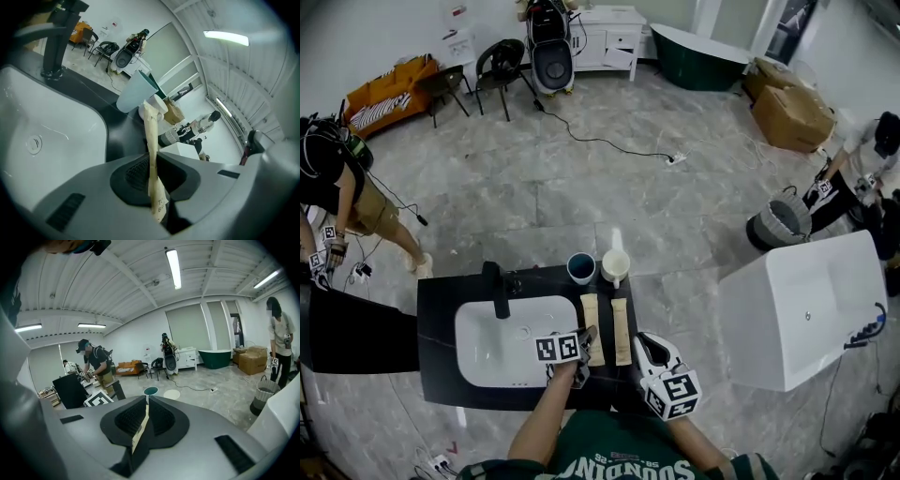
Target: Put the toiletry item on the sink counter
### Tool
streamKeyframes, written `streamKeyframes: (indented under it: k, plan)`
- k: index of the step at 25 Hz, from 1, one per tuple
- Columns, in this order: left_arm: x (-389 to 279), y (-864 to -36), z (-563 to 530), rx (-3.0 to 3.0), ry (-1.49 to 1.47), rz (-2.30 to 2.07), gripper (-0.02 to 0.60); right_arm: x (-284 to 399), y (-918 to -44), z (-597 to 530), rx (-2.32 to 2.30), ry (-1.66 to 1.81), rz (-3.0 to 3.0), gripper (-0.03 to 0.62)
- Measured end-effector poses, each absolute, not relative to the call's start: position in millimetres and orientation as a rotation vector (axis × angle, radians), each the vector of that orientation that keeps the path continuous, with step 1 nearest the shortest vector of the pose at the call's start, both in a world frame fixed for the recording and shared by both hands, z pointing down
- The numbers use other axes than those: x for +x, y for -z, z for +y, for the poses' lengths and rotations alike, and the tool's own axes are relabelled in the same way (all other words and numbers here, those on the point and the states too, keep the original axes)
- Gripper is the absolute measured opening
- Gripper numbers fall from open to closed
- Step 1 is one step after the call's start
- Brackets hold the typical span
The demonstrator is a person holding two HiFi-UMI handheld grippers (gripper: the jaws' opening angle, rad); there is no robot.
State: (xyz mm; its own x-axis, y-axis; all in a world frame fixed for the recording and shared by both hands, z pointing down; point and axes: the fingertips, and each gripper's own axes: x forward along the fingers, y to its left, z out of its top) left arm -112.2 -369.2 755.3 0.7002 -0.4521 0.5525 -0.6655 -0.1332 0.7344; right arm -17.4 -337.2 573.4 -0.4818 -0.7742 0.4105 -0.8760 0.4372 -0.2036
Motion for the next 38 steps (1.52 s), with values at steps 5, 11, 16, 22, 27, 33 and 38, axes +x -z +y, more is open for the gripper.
streamKeyframes:
  k: [5,11,16,22,27,33,38]
  plan:
    - [-108.7,-785.1,-371.2,1.704,-0.270,-0.891,0.041,-4.2,-579.8,-337.0,1.453,-0.586,-2.403,0.043]
    - [-108.2,-808.4,-371.2,1.667,-0.336,-0.919,0.041,6.1,-582.7,-335.6,1.473,-0.592,-2.380,0.043]
    - [-105.1,-821.3,-370.0,1.666,-0.420,-0.959,0.041,15.5,-585.5,-333.3,1.490,-0.602,-2.365,0.043]
    - [-103.1,-822.8,-368.2,1.668,-0.449,-0.990,0.055,19.9,-583.8,-330.5,1.496,-0.606,-2.366,0.043]
    - [-100.7,-819.0,-367.0,1.669,-0.430,-1.009,0.115,19.7,-583.0,-329.8,1.489,-0.606,-2.379,0.043]
    - [-104.6,-812.4,-362.1,1.690,-0.457,-1.034,0.130,15.1,-579.5,-331.3,1.464,-0.611,-2.406,0.043]
    - [-114.4,-809.8,-362.5,1.706,-0.531,-1.050,0.161,5.9,-579.6,-332.4,1.425,-0.611,-2.437,0.043]
